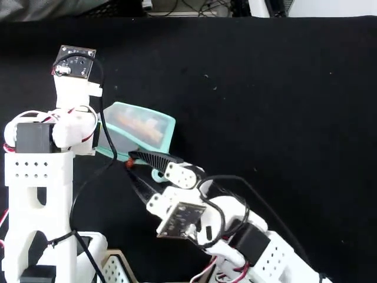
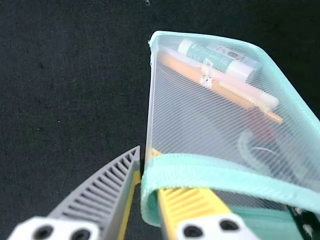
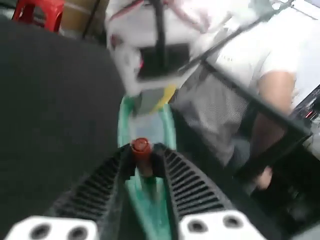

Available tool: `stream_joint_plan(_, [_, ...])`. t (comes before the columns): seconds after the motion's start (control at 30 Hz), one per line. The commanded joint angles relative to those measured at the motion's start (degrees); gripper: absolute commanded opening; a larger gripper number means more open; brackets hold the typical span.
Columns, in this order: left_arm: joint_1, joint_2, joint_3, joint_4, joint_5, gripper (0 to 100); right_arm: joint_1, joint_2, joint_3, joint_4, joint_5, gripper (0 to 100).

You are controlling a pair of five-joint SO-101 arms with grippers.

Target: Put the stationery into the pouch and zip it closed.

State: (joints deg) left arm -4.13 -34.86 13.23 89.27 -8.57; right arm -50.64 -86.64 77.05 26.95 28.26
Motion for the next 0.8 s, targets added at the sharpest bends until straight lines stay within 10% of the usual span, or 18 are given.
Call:
stream_joint_plan(0.0, [-0.8, -0.4, -0.4, -0.3, -0.3, 3, 0.7, 0.1, -7.3, 9.9, 0.3, 21.7])
stream_joint_plan(0.37, [-0.8, -0.4, -0.4, -0.3, -0.3, 3, 1.1, 0.0, -28.8, 27.7, -5.0, 19.4])
stream_joint_plan(0.77, [-0.8, -0.4, -0.4, -0.3, -0.4, 3, 1.5, -0.4, -14.9, 34.9, -5.0, 19.5])
